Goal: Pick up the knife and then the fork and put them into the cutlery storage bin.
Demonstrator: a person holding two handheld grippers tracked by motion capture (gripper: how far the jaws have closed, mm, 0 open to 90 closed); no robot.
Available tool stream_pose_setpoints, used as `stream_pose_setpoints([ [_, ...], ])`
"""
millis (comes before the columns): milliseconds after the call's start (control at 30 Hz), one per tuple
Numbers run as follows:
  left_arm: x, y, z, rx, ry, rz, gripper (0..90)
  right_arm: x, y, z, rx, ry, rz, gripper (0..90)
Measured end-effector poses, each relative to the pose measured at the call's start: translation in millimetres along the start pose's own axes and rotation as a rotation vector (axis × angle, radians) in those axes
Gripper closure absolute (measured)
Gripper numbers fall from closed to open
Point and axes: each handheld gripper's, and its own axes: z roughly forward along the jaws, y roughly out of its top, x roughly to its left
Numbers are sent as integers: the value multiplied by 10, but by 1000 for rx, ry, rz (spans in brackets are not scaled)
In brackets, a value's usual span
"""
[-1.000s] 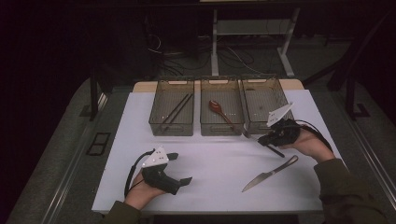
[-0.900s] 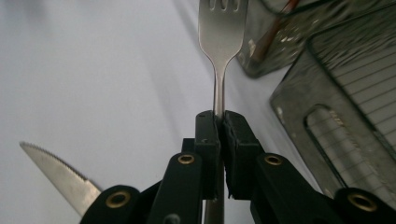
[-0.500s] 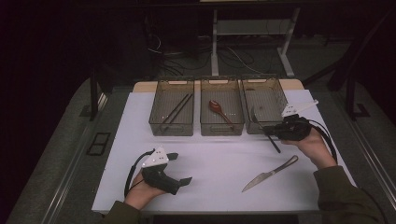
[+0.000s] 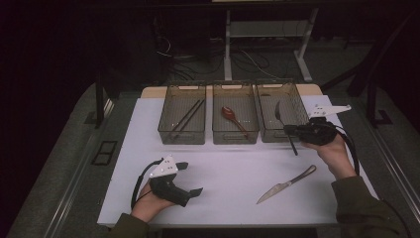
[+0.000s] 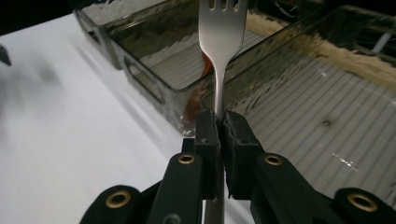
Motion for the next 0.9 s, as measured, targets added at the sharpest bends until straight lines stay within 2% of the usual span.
stream_pose_setpoints([
  [167, 6, 0, 1, -3, -2, -1, 0, -42, 51, -71, -33, -32, 9, 837],
  [433, 7, -1, 5, -5, -5, -6, 0, -146, 261, -182, -90, -80, 21, 837],
  [700, 8, -3, 5, -4, -7, -4, 0, -281, 502, -200, -104, -121, 18, 837],
  [800, 8, -3, 5, -5, -8, -4, 0, -344, 559, -192, -115, -132, 20, 837],
  [900, 8, -3, 4, -6, -8, -4, 0, -410, 589, -157, -102, -149, 25, 836],
])
